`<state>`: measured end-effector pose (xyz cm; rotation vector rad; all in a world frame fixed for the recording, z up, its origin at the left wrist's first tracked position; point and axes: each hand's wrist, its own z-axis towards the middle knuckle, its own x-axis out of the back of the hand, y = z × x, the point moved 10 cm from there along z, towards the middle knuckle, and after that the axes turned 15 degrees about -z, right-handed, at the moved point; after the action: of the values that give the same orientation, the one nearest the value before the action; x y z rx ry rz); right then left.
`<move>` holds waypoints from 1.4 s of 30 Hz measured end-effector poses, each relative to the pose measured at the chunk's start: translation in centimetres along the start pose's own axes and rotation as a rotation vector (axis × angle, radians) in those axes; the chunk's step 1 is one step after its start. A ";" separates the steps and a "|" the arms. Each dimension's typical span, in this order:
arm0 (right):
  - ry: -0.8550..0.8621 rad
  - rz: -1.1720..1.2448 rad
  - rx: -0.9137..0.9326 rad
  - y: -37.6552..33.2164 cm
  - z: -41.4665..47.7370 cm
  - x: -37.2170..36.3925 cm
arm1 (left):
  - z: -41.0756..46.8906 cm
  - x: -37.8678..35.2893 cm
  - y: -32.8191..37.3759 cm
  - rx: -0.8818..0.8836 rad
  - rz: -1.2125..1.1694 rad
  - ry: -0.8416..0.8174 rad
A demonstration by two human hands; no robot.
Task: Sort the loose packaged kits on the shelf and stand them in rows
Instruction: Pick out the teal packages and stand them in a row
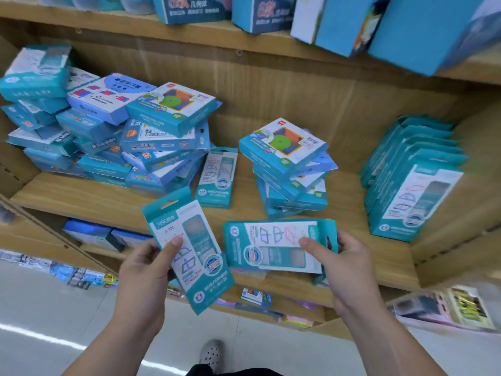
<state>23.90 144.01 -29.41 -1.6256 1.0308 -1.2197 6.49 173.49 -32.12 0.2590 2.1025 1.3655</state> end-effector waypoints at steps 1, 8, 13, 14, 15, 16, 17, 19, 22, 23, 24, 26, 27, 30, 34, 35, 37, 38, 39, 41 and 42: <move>0.023 0.012 0.008 0.1 -0.2 1.6 | -0.9 -1.1 -0.2 -0.017 0.018 -0.015; 0.207 0.103 0.043 1.2 -1.1 12.1 | -6.7 -10.5 -1.5 -0.092 0.182 -0.201; 0.263 0.146 0.043 1.9 -2.0 16.3 | -9.5 -18.9 -3.1 -0.103 0.273 -0.415; 0.279 0.129 0.045 2.3 -2.1 16.9 | -9.8 -20.6 -3.7 -0.086 0.285 -0.459; 0.290 0.101 0.042 2.7 -2.2 17.4 | -9.9 -22.2 -4.3 -0.077 0.298 -0.501; 0.291 0.058 0.041 3.1 -2.2 17.8 | -10.0 -23.8 -4.9 -0.072 0.304 -0.539; 0.289 0.013 0.042 3.3 -2.3 18.1 | -10.0 -25.3 -5.4 -0.071 0.308 -0.577; 0.286 -0.050 0.055 3.5 -2.3 18.5 | -9.7 -28.3 -6.4 -0.073 0.309 -0.645; 0.316 -0.158 0.083 3.1 -2.5 19.4 | -9.3 -32.2 -7.7 -0.055 0.286 -0.726; 0.328 -0.199 0.091 2.9 -2.6 19.6 | -9.0 -33.3 -8.2 -0.047 0.285 -0.751; 0.343 -0.236 0.101 2.7 -2.6 19.8 | -8.8 -34.3 -8.7 -0.041 0.290 -0.775; 0.383 -0.283 0.109 2.5 -2.8 20.4 | -8.2 -36.0 -9.6 -0.055 0.318 -0.811; 0.399 -0.292 0.103 2.6 -2.8 20.7 | -7.8 -36.6 -10.0 -0.079 0.341 -0.821; 0.424 -0.313 0.078 3.2 -2.5 21.5 | -6.6 -38.0 -10.9 -0.141 0.420 -0.825; 0.420 -0.343 0.048 4.0 -2.1 21.7 | -5.6 -39.5 -11.5 -0.212 0.472 -0.788; 0.422 -0.348 0.045 4.2 -2.1 21.7 | -5.5 -39.7 -11.4 -0.252 0.499 -0.769; 0.417 -0.359 0.036 4.3 -2.1 21.6 | -5.7 -40.3 -11.2 -0.310 0.541 -0.750; 0.411 -0.361 0.027 4.5 -2.1 21.5 | -5.8 -40.6 -11.4 -0.315 0.554 -0.750; 0.407 -0.363 0.020 4.6 -2.0 21.5 | -6.0 -40.7 -11.6 -0.315 0.566 -0.748; 0.405 -0.369 0.017 4.7 -2.0 21.4 | -6.4 -40.9 -11.9 -0.300 0.569 -0.743; 0.404 -0.369 0.016 4.7 -2.0 21.4 | -6.4 -40.9 -12.0 -0.284 0.564 -0.742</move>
<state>25.43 122.18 -27.35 -1.6400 0.9783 -1.8558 37.09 143.99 -25.10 1.1092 1.2397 1.5297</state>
